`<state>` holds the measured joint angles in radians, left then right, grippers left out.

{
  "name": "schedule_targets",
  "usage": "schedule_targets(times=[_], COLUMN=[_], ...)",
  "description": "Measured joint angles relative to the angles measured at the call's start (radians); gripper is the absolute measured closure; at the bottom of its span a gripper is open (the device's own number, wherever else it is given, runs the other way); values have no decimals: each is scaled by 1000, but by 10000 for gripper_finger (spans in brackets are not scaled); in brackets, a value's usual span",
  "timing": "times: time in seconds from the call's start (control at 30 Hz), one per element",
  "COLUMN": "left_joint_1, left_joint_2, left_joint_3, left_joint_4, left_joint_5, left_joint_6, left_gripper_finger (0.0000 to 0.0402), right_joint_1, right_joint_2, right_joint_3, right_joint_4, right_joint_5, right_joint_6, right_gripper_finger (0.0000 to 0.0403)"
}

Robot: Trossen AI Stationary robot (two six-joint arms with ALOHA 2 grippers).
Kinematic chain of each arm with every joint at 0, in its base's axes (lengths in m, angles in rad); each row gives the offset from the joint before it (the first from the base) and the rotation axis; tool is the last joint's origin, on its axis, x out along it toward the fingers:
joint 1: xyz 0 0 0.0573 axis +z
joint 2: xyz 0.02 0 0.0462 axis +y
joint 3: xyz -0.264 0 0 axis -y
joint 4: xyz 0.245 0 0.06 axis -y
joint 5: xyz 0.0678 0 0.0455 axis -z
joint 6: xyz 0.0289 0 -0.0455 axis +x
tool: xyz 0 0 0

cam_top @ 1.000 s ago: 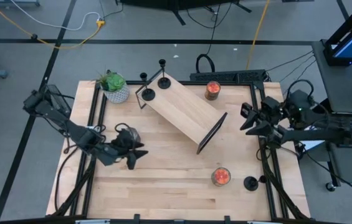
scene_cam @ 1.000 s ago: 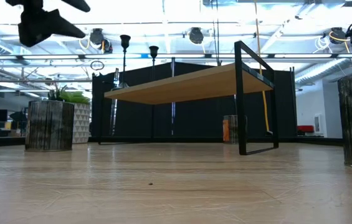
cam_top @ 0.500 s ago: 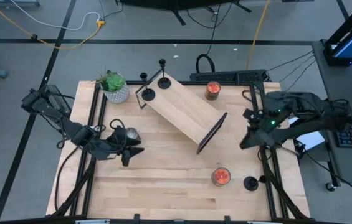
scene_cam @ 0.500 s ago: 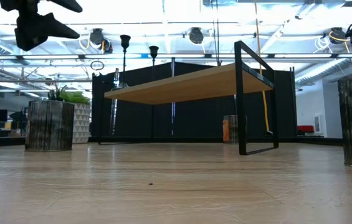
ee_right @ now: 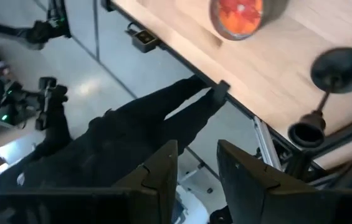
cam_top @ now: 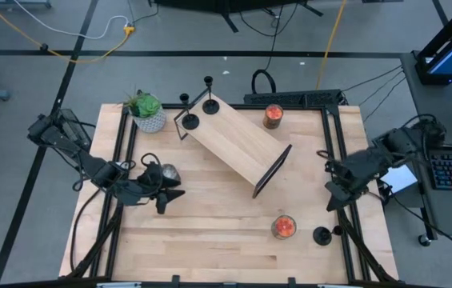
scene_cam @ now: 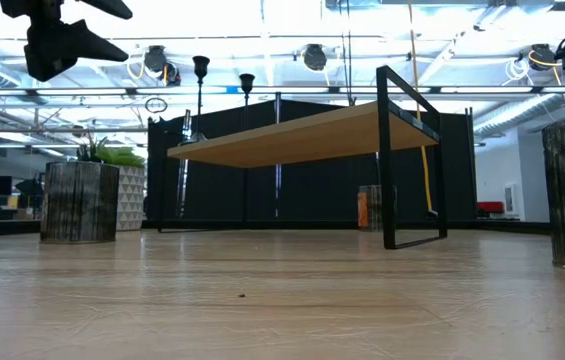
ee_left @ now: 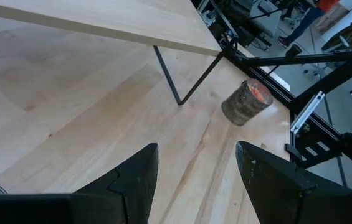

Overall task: Pick & Place candle stick holders
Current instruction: Put the candle holder on the shelf

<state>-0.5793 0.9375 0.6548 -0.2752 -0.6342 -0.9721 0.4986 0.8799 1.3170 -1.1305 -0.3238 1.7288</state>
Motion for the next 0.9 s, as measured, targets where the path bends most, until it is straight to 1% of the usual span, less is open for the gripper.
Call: schedule_targets(times=[0.2, 0.3, 0.43, 0.53, 0.63, 0.73, 0.8, 0.9], left_joint_1=[0, 0, 0, 0, 0, 0, 0, 0], left_joint_2=[0, 0, 0, 0, 0, 0, 0, 0], left_joint_3=[0, 0, 0, 0, 0, 0, 0, 0], left_joint_4=[0, 0, 0, 0, 0, 0, 0, 0], left_joint_5=[1, 2, 3, 3, 3, 4, 4, 4], left_joint_6=[-12, -20, -23, -23, -23, -23, -23, -23], left_gripper_finger=[176, 176, 176, 176, 176, 176, 176, 176], right_joint_1=[222, 334, 455, 530, 594, 627, 631, 630], right_joint_2=[20, 43, 79, 107, 134, 158, 171, 186], right_joint_3=[0, 0, 0, 0, 0, 0, 0, 0], right_joint_4=[-4, -4, -8, -33, -78, -95, -87, -91], right_joint_5=[204, 323, 438, 476, 480, 501, 532, 534], right_joint_6=[207, 283, 393, 499, 597, 611, 608, 608], right_gripper_finger=[298, 298, 298, 298, 298, 298, 298, 298])
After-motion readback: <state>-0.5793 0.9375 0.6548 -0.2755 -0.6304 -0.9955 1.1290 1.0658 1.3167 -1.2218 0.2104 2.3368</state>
